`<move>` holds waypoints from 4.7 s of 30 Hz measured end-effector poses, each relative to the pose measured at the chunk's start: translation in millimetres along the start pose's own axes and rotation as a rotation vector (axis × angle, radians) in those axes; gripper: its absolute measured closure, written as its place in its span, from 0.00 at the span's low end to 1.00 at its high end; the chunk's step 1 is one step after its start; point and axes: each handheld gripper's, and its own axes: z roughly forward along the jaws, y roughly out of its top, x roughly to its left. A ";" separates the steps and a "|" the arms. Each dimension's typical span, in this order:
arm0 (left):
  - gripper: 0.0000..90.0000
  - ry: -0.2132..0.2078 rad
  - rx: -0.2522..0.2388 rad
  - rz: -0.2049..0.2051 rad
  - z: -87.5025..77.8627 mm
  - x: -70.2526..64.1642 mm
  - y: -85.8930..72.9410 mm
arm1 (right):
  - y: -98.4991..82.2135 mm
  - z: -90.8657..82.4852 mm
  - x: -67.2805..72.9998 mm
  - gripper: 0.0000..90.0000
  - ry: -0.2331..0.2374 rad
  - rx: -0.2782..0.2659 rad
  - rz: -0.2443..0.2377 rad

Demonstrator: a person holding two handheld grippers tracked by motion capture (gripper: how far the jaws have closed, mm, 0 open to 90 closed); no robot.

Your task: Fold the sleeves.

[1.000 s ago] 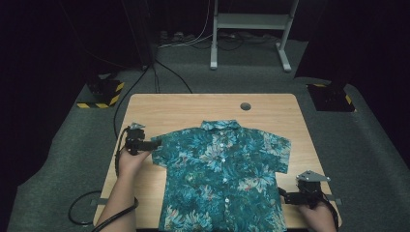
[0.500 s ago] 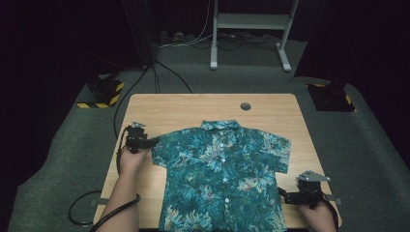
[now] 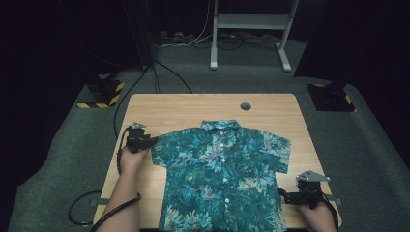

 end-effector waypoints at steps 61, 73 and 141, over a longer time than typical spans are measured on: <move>0.98 -0.041 -0.229 -0.135 -49.0 -39.0 11.6 | 0.0 -0.1 0.1 0.00 0.001 0.000 -0.002; 0.98 -0.065 -0.279 -0.110 -55.8 -59.8 18.5 | -0.2 -0.2 0.4 0.00 0.004 0.001 -0.004; 0.98 -0.127 -0.190 -0.055 13.1 -153.9 19.9 | -0.2 -0.3 0.6 0.00 0.010 0.002 -0.010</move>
